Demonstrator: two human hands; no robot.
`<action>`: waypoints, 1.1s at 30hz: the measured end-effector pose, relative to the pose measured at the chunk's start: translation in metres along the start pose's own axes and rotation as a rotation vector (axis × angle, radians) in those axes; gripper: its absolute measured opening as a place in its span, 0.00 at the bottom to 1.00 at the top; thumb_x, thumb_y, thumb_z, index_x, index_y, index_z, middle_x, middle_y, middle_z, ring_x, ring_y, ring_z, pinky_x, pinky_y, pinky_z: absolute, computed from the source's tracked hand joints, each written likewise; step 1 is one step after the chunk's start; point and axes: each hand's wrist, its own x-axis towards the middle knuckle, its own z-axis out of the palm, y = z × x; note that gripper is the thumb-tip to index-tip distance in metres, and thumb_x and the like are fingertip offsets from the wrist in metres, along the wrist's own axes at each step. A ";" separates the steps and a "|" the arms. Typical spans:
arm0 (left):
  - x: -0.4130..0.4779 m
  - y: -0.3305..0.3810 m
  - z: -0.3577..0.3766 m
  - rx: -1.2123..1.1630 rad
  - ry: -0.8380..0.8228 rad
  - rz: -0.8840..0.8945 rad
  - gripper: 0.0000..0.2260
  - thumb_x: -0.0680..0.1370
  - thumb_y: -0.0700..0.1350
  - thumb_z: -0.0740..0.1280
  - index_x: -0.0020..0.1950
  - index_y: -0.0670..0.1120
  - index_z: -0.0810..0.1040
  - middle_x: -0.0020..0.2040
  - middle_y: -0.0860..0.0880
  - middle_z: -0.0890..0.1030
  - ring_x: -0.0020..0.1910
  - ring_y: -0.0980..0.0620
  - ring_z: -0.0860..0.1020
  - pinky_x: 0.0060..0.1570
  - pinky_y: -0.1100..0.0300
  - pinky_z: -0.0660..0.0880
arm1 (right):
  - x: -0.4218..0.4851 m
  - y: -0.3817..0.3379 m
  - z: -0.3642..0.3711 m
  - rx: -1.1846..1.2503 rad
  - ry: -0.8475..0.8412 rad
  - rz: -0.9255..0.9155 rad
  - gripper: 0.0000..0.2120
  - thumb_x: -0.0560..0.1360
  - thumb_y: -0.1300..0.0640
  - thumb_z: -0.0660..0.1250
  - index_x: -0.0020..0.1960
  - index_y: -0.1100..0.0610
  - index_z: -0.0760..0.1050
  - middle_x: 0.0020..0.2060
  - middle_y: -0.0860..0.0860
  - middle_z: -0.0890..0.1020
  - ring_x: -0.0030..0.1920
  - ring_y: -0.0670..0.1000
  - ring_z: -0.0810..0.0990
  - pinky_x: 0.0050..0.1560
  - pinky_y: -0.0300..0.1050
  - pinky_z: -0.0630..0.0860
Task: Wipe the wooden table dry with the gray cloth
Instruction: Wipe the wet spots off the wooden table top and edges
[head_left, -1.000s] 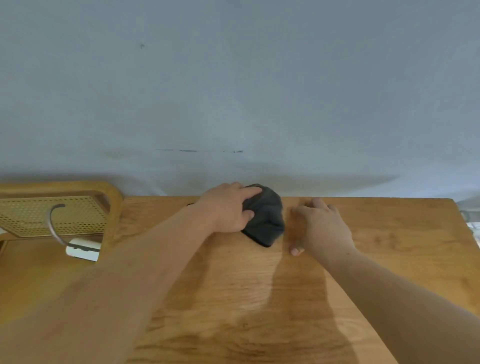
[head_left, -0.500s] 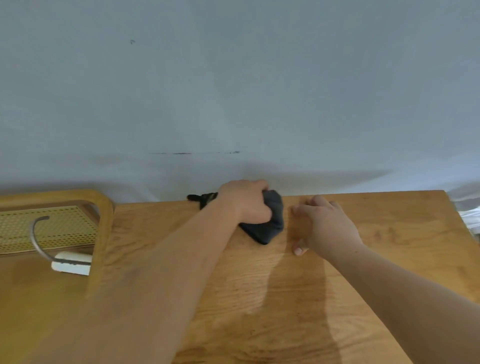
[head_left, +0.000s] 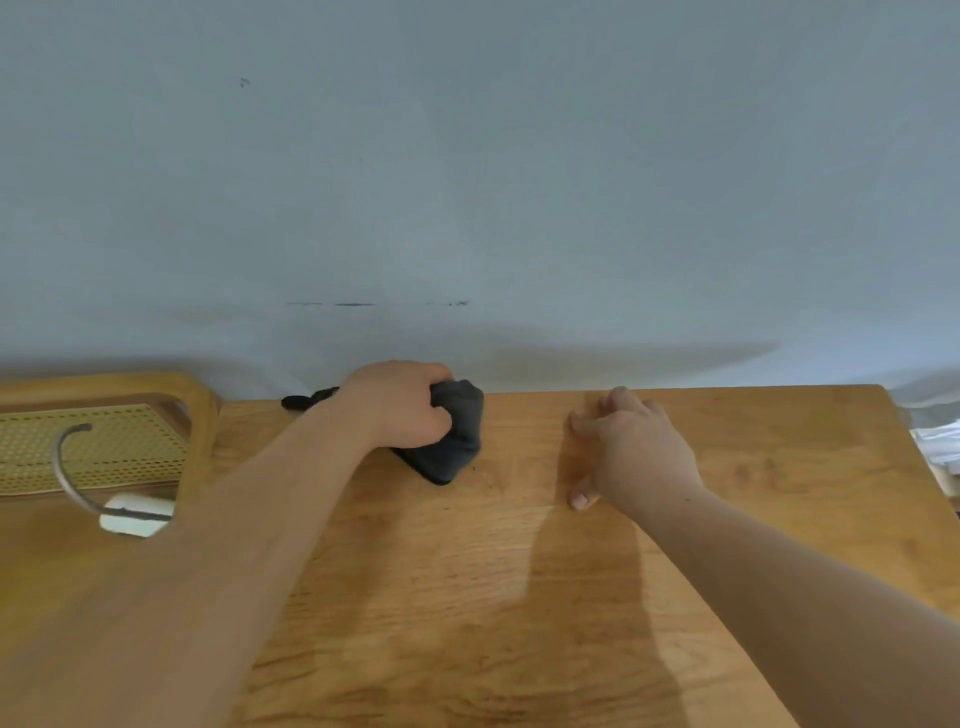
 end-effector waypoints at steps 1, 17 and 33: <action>0.006 0.012 0.004 0.019 0.016 -0.004 0.08 0.75 0.50 0.63 0.53 0.56 0.76 0.45 0.55 0.81 0.45 0.52 0.79 0.44 0.54 0.78 | 0.000 0.001 0.001 -0.009 0.007 -0.008 0.45 0.61 0.44 0.85 0.75 0.40 0.71 0.66 0.46 0.68 0.70 0.55 0.64 0.60 0.56 0.79; 0.037 0.137 0.050 -0.021 0.240 -0.107 0.25 0.74 0.56 0.61 0.73 0.65 0.70 0.64 0.55 0.77 0.63 0.48 0.76 0.58 0.50 0.76 | 0.001 0.183 -0.033 0.006 -0.068 -0.198 0.47 0.68 0.44 0.80 0.80 0.38 0.59 0.81 0.43 0.59 0.81 0.51 0.57 0.72 0.55 0.71; 0.057 0.197 0.044 0.025 0.044 -0.119 0.27 0.80 0.53 0.62 0.79 0.61 0.62 0.71 0.50 0.73 0.68 0.46 0.72 0.62 0.53 0.72 | 0.011 0.204 -0.018 -0.011 -0.104 -0.141 0.53 0.68 0.46 0.82 0.83 0.47 0.54 0.84 0.43 0.46 0.83 0.52 0.44 0.76 0.62 0.66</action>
